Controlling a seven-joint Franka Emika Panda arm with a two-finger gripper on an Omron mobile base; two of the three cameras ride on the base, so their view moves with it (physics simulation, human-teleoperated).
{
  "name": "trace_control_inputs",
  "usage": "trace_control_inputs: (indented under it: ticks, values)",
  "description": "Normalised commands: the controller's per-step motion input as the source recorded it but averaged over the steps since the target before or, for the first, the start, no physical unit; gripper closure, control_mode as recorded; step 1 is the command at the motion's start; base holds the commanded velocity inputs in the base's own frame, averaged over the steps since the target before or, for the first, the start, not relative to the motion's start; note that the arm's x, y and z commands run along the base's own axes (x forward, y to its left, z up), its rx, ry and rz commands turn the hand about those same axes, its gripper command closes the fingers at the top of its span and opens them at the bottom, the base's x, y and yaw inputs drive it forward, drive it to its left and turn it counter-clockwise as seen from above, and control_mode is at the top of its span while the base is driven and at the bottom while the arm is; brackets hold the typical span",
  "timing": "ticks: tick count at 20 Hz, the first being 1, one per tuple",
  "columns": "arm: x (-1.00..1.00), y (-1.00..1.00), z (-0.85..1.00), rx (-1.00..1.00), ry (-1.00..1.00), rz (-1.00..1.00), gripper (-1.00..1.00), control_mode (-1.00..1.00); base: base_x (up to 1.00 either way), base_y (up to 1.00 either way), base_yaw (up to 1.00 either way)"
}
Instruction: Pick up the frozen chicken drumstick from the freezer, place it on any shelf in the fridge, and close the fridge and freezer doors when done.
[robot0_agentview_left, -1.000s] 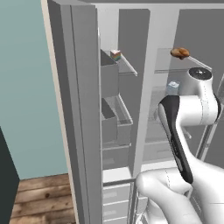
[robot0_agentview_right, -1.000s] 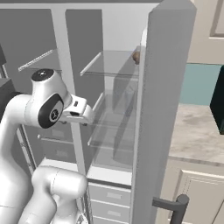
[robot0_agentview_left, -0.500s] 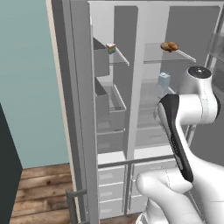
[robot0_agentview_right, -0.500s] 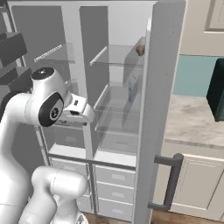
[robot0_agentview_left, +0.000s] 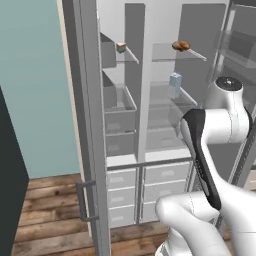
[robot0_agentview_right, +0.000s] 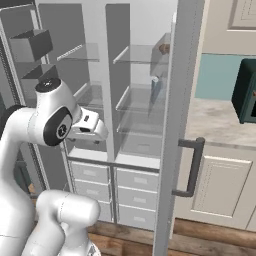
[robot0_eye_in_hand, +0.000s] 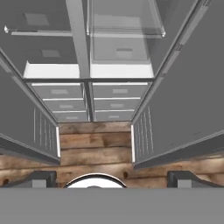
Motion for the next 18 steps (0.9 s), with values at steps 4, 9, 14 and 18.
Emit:
trace_control_inputs:
  ticks: [4,9,14,18]
  values:
    - [0.0,0.0,0.0,0.0,0.0,0.0,-1.0,1.0,-0.4,0.0,0.0]
    - [-0.17,0.0,0.0,0.0,0.0,0.0,-1.0,-1.0,-0.12,0.0,0.0]
    - [-0.43,0.0,0.0,0.0,-0.03,0.0,-1.0,-1.0,0.0,0.0,0.0]
    - [-0.9,0.28,0.01,0.0,-0.13,0.01,-1.0,-1.0,0.0,0.0,0.0]
